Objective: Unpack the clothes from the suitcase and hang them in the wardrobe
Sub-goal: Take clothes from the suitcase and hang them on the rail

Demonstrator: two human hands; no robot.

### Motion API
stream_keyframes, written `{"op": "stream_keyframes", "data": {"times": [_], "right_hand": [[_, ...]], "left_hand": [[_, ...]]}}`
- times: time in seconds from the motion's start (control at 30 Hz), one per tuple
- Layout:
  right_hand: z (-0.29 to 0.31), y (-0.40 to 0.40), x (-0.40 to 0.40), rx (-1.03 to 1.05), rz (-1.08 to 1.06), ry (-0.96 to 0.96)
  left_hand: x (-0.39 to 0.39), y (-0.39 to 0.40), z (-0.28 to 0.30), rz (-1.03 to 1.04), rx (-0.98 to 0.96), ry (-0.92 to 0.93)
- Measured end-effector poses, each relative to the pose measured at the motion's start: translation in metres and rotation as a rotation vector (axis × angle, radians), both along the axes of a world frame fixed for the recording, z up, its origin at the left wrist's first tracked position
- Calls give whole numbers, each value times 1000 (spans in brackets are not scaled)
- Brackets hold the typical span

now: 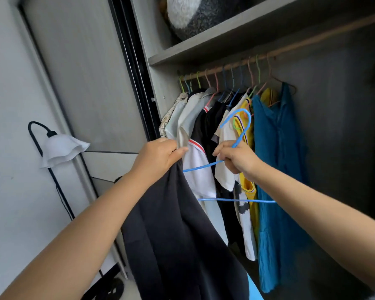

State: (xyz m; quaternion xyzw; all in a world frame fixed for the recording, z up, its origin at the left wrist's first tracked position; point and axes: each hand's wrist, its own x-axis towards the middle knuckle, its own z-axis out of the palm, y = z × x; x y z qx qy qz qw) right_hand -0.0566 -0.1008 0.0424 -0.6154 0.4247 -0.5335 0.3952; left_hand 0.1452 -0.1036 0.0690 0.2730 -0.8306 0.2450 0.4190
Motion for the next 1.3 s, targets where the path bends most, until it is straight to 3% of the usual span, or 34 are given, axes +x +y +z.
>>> {"op": "stream_keyframes", "data": {"times": [0.2, 0.3, 0.43, 0.47, 0.53, 0.6, 0.67, 0.73, 0.87, 1.1, 1.3], "right_hand": [[-25, 8, 8, -49, -98, -355], [-17, 12, 5, -149, -174, -453], [-6, 16, -1, -168, -220, -507], [-3, 18, 1, -165, -207, -488], [2, 23, 7, -150, -186, -439], [6, 27, 13, -122, -166, -364], [8, 31, 22, -73, -145, -299], [8, 33, 33, -21, -136, -282], [6, 37, 51, 20, -96, -269], [-4, 34, 54, 53, -84, -295], [0, 36, 36, -147, -30, -302]], "left_hand": [[-23, -1, 11, 58, -340, -178], [-22, 0, 25, 193, -356, -290], [-5, 19, 35, 527, -395, -291], [2, 27, 36, 576, -355, -331], [15, 34, 37, 650, -61, -481], [22, 33, 36, 691, 65, -548], [28, 33, 26, 675, 64, -549], [34, 29, 14, 572, -125, -516], [38, 26, -11, 442, -328, -356], [21, 26, -21, 416, -408, -316], [-2, 22, -17, 382, -442, -268]]}}
